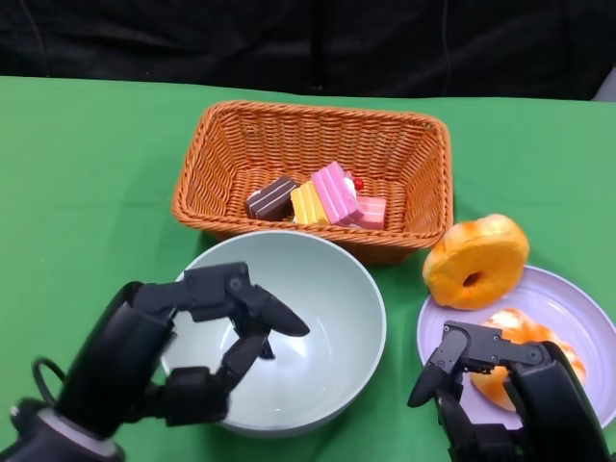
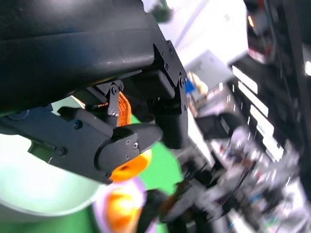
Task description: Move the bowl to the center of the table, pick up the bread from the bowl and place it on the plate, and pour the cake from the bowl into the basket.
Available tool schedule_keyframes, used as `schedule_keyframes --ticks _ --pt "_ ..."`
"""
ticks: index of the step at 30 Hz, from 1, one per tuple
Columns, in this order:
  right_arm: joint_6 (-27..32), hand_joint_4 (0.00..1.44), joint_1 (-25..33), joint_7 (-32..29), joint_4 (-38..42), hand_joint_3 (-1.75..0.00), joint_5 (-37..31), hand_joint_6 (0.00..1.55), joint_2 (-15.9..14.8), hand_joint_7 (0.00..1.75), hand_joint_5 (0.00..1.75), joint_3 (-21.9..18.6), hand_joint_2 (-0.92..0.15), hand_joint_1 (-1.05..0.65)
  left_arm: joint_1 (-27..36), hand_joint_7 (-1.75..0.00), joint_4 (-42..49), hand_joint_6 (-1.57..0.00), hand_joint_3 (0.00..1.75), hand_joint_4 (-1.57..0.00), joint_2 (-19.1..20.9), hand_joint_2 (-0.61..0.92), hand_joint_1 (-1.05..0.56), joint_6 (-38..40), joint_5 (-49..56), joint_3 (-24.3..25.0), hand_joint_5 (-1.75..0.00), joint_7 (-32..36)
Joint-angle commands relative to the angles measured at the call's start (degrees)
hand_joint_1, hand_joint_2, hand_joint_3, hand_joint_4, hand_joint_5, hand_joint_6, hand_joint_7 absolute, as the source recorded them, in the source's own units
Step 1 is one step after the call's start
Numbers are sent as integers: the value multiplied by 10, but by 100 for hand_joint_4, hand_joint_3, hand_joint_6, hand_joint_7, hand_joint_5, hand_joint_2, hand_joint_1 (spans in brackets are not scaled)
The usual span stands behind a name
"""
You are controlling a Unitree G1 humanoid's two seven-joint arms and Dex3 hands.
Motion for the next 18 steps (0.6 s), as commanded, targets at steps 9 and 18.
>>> schedule_keyframes --ticks 9,18 --pt "14 100 -6 -10 14 -107 -1 97 20 121 158 4 -56 -74 43 -163 -31 -85 164 -98 -56 31 -10 103 -9 9 -175 18" --pt "41 105 -9 -7 9 -112 6 101 31 119 154 12 -52 -78 74 -170 -51 -81 161 -98 -85 31 -11 160 -36 18 -175 22"
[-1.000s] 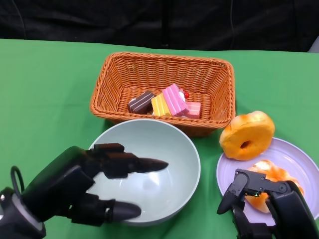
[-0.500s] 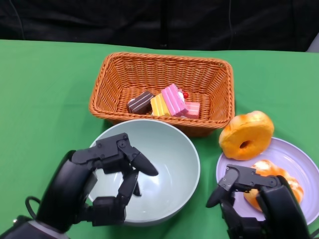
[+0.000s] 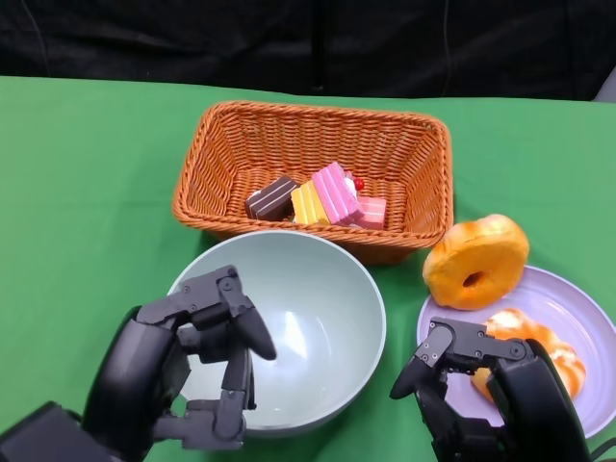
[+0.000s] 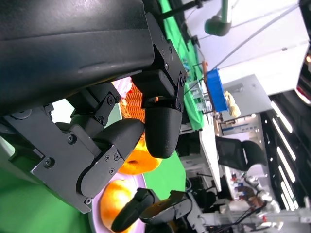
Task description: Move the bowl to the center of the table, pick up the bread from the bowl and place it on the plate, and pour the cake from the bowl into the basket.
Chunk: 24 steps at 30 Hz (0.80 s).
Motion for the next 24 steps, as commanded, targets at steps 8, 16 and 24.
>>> schedule_keyframes --ticks 8,16,24 --pt "20 108 -2 -4 -8 -117 7 102 8 119 150 3 -49 -79 26 -174 -24 -78 157 -97 -12 34 -12 31 -20 10 -175 3" --pt "21 110 3 -3 -10 -121 6 101 7 121 152 4 -48 -78 36 -172 -30 -79 157 -97 -16 32 -11 40 -41 16 -175 -6" --pt "15 112 9 4 -3 -121 16 103 1 122 157 1 -46 -79 56 -167 -17 -86 151 -102 -21 32 -15 38 -70 18 -175 -15"
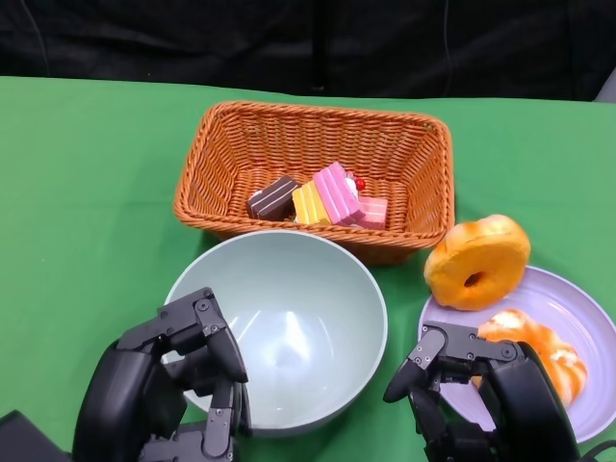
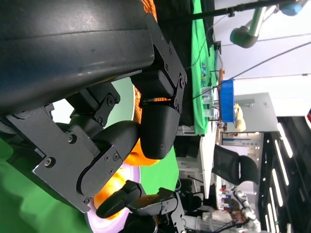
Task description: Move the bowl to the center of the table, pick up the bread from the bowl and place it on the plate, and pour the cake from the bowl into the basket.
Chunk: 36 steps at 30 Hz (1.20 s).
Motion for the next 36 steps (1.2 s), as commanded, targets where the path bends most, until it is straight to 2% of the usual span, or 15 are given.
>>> schedule_keyframes --ticks 1,8,16,24,33,36 --pt "-5 111 3 0 1 -121 12 103 -5 122 157 -5 -46 -79 10 -167 6 -86 151 -102 4 32 -15 -2 -9 6 -175 -9" --pt "-20 111 4 -5 12 -122 6 102 -10 123 158 -11 -47 -80 21 -165 1 -85 148 -101 2 32 -17 9 -17 10 -175 -7" --pt "-10 112 14 7 6 -124 18 102 -15 126 158 -15 -46 -80 48 -164 -19 -86 146 -100 2 34 -17 23 -6 13 -175 1" --pt "-21 111 13 2 21 -128 6 101 -20 134 162 -17 -45 -81 48 -164 2 -84 144 -98 -1 34 -18 6 -18 22 -175 -11" --pt "-39 109 17 3 37 -128 9 100 -23 133 162 -18 -45 -83 48 -163 21 -84 138 -99 -1 37 -19 -29 -14 22 -175 -22" --pt "-42 109 16 1 38 -129 8 100 -23 133 163 -19 -44 -83 48 -161 23 -86 141 -99 -2 35 -19 -33 -16 22 -175 -23"
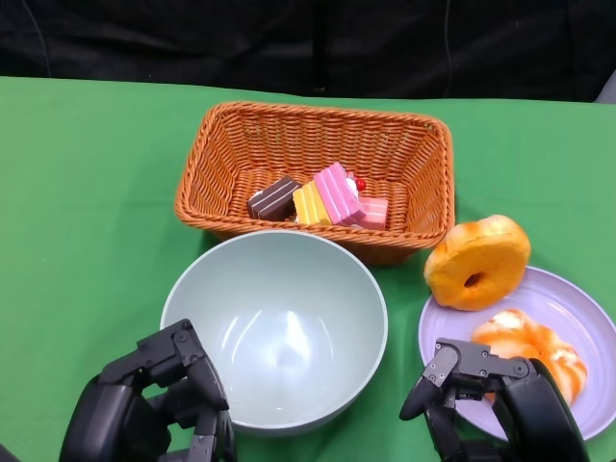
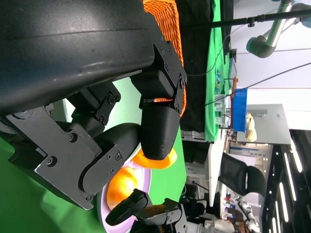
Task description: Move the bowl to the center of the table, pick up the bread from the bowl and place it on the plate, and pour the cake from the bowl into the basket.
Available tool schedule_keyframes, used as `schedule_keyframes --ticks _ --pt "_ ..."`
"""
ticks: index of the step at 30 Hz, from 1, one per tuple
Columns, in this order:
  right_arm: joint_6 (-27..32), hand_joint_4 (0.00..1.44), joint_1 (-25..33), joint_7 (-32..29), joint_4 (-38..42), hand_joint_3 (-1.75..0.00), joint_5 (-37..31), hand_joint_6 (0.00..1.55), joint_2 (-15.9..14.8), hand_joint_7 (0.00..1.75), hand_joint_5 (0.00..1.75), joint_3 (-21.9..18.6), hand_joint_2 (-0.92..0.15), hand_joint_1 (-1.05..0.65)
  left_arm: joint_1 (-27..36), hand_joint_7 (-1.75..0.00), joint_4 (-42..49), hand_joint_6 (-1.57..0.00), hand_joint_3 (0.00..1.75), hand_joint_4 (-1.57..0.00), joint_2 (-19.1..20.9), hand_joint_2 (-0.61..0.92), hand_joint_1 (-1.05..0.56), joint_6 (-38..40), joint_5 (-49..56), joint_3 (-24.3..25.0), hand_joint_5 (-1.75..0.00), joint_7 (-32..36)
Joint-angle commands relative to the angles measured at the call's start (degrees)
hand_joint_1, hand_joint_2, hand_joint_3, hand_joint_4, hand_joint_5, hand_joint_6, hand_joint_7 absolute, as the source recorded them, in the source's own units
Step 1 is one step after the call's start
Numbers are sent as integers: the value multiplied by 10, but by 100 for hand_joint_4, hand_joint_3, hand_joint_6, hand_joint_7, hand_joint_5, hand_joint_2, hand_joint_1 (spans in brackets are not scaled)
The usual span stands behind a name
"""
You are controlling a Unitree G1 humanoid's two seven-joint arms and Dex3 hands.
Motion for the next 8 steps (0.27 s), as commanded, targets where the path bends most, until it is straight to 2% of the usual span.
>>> schedule_keyframes --ticks 1,8 --pt "-10 110 2 -3 5 -129 4 100 -5 132 163 -5 -44 -83 2 -161 5 -86 141 -98 3 34 -19 -13 -1 3 -175 -7" --pt "-16 110 -4 -6 10 -128 1 101 -5 131 162 -10 -45 -83 -3 -161 12 -85 138 -98 2 35 -20 -23 0 3 -175 -12"
